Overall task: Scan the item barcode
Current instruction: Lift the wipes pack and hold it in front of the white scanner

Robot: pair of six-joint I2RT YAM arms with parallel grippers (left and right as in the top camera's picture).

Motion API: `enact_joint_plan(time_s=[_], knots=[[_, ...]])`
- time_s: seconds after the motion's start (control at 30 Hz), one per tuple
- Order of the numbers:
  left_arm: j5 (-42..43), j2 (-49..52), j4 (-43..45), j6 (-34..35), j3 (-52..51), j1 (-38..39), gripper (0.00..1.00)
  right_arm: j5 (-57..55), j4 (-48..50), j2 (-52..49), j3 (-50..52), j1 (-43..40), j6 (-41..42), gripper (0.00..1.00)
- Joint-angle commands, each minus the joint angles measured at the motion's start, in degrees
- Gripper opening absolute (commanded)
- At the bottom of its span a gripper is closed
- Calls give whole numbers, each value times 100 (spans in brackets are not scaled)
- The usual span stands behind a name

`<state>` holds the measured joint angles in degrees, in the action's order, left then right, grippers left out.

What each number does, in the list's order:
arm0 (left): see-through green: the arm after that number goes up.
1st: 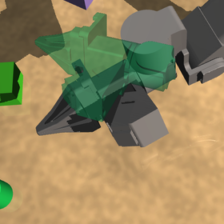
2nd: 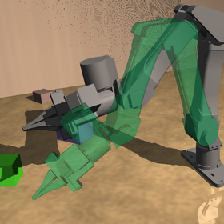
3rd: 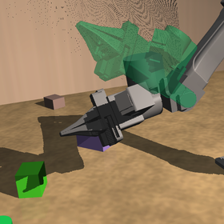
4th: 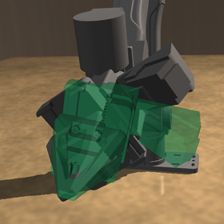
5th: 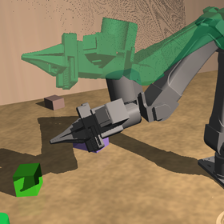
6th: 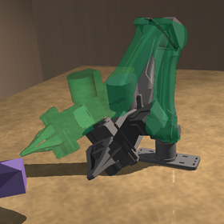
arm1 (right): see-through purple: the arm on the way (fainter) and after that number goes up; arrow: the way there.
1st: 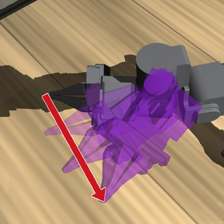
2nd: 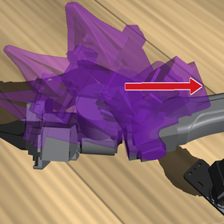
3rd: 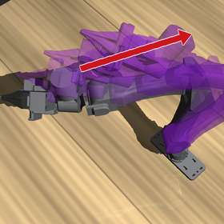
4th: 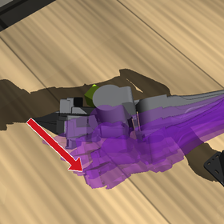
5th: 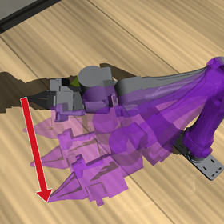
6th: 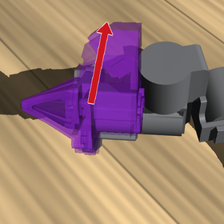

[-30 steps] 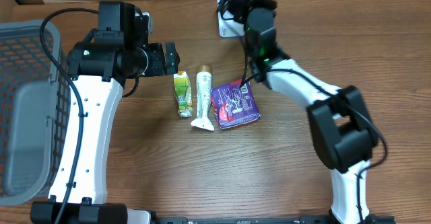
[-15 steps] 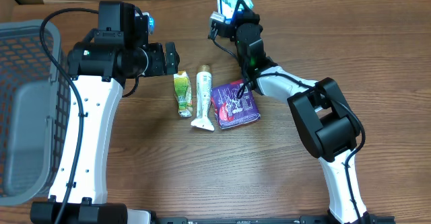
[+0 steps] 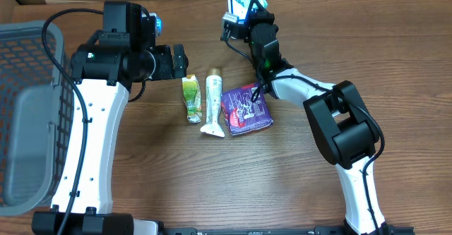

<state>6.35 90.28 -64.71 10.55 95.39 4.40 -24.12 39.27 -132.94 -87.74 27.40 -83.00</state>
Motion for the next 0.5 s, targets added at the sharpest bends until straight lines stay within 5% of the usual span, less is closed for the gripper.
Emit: enact_joint_plan(time_s=[0.0,0.33,0.47], knots=[[-44,48,20,-24,33,11,100,68,72,103,-85,-52,9,4],[-44,48,20,-24,33,11,100,-251,-518,621,-83,107,658,4],[-44,48,20,-24,33,11,99,-525,-1180,1381,-83,170,1646,4]])
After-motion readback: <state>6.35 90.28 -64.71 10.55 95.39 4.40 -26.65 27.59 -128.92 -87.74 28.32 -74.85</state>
